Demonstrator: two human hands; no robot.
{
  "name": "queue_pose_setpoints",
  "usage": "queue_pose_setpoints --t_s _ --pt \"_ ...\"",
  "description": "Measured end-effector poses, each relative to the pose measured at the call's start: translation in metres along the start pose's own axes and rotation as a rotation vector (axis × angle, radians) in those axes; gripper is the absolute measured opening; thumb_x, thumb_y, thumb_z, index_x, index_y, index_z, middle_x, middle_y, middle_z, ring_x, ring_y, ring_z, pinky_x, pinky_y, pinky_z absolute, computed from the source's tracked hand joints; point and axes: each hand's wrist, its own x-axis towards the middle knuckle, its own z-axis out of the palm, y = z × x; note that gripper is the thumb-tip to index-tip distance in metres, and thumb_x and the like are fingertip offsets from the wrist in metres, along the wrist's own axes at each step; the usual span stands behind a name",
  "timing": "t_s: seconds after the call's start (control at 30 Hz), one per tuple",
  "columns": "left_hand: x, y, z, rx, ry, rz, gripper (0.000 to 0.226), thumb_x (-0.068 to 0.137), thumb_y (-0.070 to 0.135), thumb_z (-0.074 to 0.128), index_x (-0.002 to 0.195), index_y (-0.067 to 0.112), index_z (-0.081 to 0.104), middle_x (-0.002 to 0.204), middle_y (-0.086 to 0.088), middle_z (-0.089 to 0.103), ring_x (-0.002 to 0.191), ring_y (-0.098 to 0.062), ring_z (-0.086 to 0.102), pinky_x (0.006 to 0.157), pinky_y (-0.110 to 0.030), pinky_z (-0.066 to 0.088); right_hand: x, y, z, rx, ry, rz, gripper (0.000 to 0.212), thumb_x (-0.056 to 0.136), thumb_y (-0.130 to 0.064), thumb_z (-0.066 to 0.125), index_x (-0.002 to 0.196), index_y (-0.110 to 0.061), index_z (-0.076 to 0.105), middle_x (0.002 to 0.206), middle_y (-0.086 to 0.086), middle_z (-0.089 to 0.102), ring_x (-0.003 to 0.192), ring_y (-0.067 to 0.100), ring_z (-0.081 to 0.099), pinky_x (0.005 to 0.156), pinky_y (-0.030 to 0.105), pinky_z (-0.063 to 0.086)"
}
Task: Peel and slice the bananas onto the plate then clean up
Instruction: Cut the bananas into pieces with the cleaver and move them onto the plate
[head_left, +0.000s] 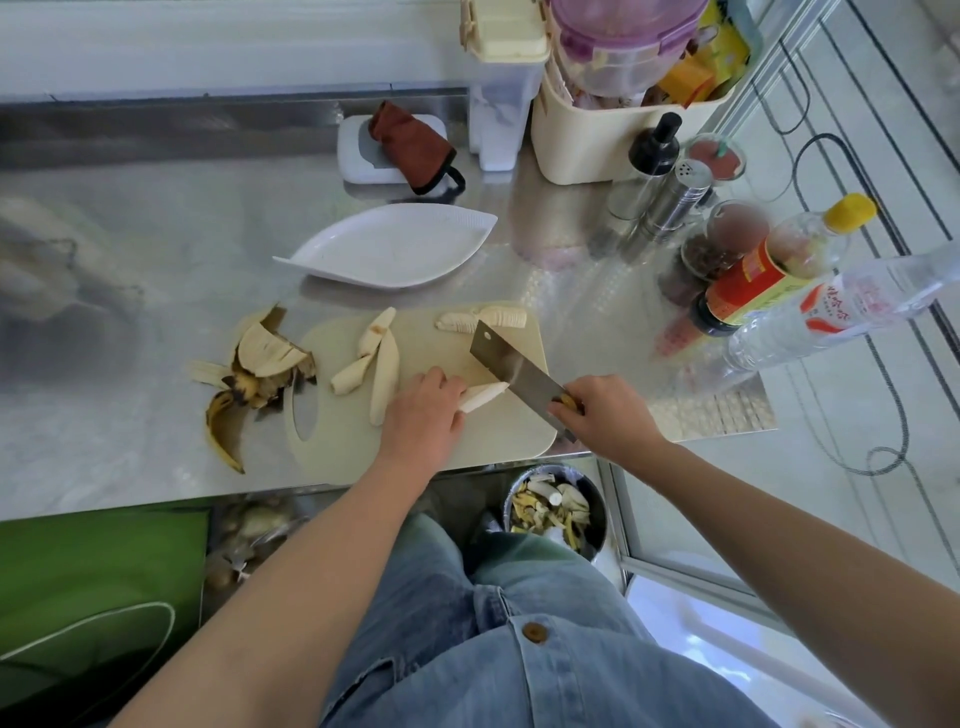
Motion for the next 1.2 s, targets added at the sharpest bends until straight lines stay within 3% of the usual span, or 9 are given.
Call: queue_pose_setpoints --t_s 0.17,0.43,0.63,0.87,1.07,1.2 --pt "0.002 0.002 0.000 -0.037 0.014 0.005 0.029 0.090 0.021 0.058 0.119 0.020 0.058 0.111 -0.003 0.054 0.100 -0.021 0.050 0.070 -0.030 0.041 -0.001 0.002 -0.008 0.014 0.084 -0.019 0.035 0.090 -0.027 0.058 0.059 -0.013 0.052 0.056 0.003 0.053 0.051 0.020 0.051 0.048 0.029 0.036" --pt "0.004 0.004 0.000 -0.067 0.027 0.064 0.031 0.089 0.017 0.062 0.120 0.021 0.062 0.110 -0.002 0.057 0.100 -0.021 0.052 0.073 -0.029 0.041 0.001 -0.013 -0.019 -0.086 0.010 -0.092 0.037 0.092 -0.025 0.054 0.058 -0.021 0.042 0.057 -0.002 0.046 0.052 0.015 0.045 0.046 0.024 0.024" --pt "0.002 0.003 0.002 -0.066 0.039 0.129 0.032 0.088 0.017 0.065 0.120 0.022 0.065 0.107 -0.001 0.060 0.097 -0.020 0.053 0.071 -0.026 0.039 0.000 -0.018 -0.018 -0.160 0.001 -0.111 0.026 0.094 -0.029 0.053 0.070 -0.019 0.048 0.065 -0.001 0.048 0.058 0.018 0.047 0.046 0.023 0.022" --pt "-0.002 0.003 0.002 -0.043 0.131 0.103 0.023 0.078 0.018 0.076 0.100 0.017 0.069 0.094 -0.001 0.063 0.083 -0.020 0.056 0.063 -0.025 0.033 -0.002 -0.024 -0.015 -0.152 0.041 -0.112 0.026 0.095 -0.028 0.051 0.071 -0.017 0.051 0.067 0.000 0.050 0.059 0.017 0.047 0.047 0.022 0.022" --pt "-0.005 -0.006 0.008 -0.074 0.163 0.091 0.027 0.068 0.012 0.082 0.091 0.017 0.071 0.085 -0.002 0.062 0.073 -0.024 0.059 0.054 -0.031 0.043 0.002 -0.021 -0.022 -0.273 0.020 -0.195 0.029 0.096 -0.032 0.048 0.085 -0.012 0.066 0.077 0.004 0.057 0.068 0.023 0.054 0.055 0.029 0.034" --pt "-0.004 -0.005 0.010 -0.083 0.168 0.120 0.028 0.067 0.007 0.081 0.092 0.017 0.072 0.084 -0.002 0.064 0.072 -0.024 0.059 0.052 -0.031 0.044 0.003 -0.019 -0.017 -0.264 0.066 -0.167 0.028 0.096 -0.031 0.048 0.086 -0.013 0.067 0.074 0.002 0.053 0.066 0.021 0.052 0.049 0.026 0.026"
